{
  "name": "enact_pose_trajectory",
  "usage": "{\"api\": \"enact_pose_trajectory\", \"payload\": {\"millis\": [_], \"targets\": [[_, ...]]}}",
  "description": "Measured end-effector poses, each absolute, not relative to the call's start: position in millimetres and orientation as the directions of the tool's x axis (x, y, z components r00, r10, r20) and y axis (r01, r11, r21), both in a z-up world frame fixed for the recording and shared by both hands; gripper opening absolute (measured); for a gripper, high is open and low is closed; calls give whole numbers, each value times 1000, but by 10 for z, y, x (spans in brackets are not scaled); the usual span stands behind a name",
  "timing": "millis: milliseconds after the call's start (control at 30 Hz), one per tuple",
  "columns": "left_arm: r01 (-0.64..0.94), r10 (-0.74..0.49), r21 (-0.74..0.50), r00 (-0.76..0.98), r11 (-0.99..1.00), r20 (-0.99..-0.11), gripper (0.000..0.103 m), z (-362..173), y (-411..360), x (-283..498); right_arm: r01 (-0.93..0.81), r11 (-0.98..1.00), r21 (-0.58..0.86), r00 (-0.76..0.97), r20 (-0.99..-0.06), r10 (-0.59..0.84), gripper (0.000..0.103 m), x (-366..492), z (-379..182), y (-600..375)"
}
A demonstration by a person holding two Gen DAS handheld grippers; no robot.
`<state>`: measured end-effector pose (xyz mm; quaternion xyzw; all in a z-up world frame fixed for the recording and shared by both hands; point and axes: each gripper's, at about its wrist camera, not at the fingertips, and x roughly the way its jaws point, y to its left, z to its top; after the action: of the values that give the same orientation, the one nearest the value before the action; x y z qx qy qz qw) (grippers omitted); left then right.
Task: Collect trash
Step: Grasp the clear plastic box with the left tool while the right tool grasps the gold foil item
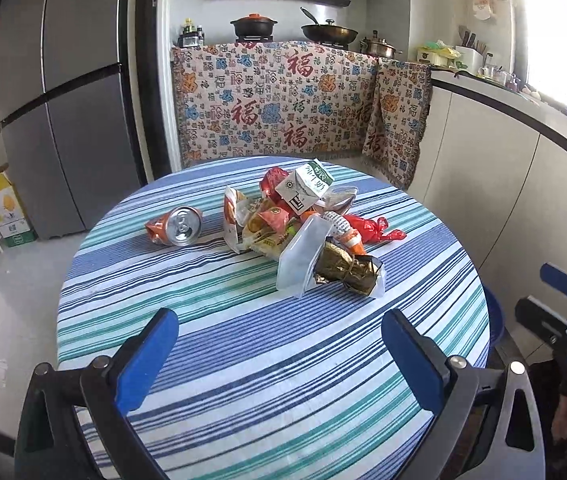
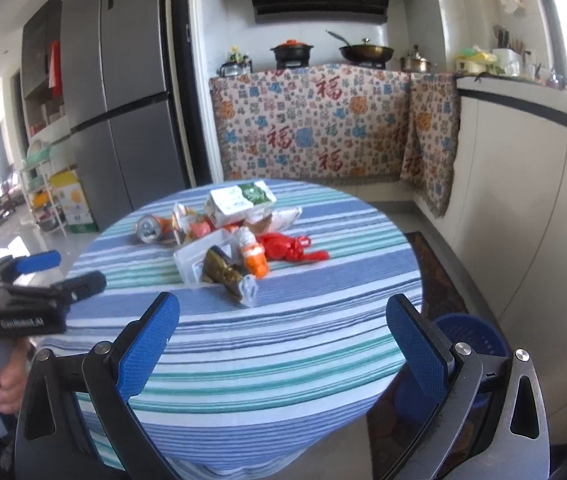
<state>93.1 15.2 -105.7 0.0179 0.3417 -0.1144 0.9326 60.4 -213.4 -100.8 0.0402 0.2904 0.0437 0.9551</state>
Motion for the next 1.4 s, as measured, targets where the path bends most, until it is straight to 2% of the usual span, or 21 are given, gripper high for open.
{"api": "enact_pose_trajectory", "payload": {"millis": [67, 133, 200, 300, 433, 567, 733, 767, 867, 933, 967, 1000, 1200, 1333, 1400], "targets": [[258, -224, -44, 728, 965, -648, 103, -1130, 157, 1117, -103, 987, 123, 797, -583, 156, 103, 759, -1182, -2148], [309, -257, -43, 697, 950, -669, 103, -1232, 133, 1338, -150, 977, 148, 763, -612, 210, 98, 940, -1346, -2159], [344, -275, -43, 664, 938, -695, 103, -1338, 91, 1535, -198, 965, 169, 719, -645, 261, 90, 1155, -1491, -2147], [381, -300, -50, 632, 923, -714, 103, -1475, 23, 1751, -264, 945, 194, 656, -682, 323, 86, 1436, -1651, -2092], [403, -308, -47, 615, 914, -726, 96, -1579, -22, 1952, -347, 919, 185, 599, -710, 369, 82, 1683, -1769, -1970], [426, -330, -61, 594, 903, -733, 96, -1630, -33, 2081, -389, 903, 180, 566, -726, 389, 76, 1854, -1813, -1913], [464, -339, -44, 576, 885, -744, 91, -1678, -106, 2167, -414, 893, 177, 543, -739, 398, 70, 2033, -1829, -1896], [468, -342, -45, 573, 882, -745, 89, -1686, -124, 2191, -418, 891, 177, 539, -741, 400, 69, 2057, -1833, -1882], [484, -362, -70, 542, 872, -758, 75, -1723, -151, 2243, -430, 886, 173, 524, -752, 400, 63, 2129, -1869, -1844], [492, -369, -78, 528, 867, -765, 52, -1749, -171, 2255, -444, 880, 170, 509, -760, 404, 55, 2155, -1898, -1811], [498, -374, -82, 523, 863, -766, 45, -1757, -175, 2245, -452, 875, 175, 499, -763, 411, 44, 2159, -1911, -1794], [498, -371, -78, 525, 864, -766, 38, -1761, -180, 2235, -454, 872, 185, 491, -764, 418, 39, 2157, -1919, -1784], [449, -353, -85, 558, 890, -751, 35, -1718, -82, 2043, -378, 890, 254, 524, -734, 432, 36, 2051, -1856, -1994], [352, -335, -143, 577, 925, -745, 35, -1682, 129, 1798, -285, 908, 306, 544, -728, 416, 36, 1881, -1823, -2208], [325, -356, -196, 569, 925, -741, 35, -1665, 271, 1688, -233, 895, 380, 515, -733, 445, 36, 1804, -1856, -2323]]}}
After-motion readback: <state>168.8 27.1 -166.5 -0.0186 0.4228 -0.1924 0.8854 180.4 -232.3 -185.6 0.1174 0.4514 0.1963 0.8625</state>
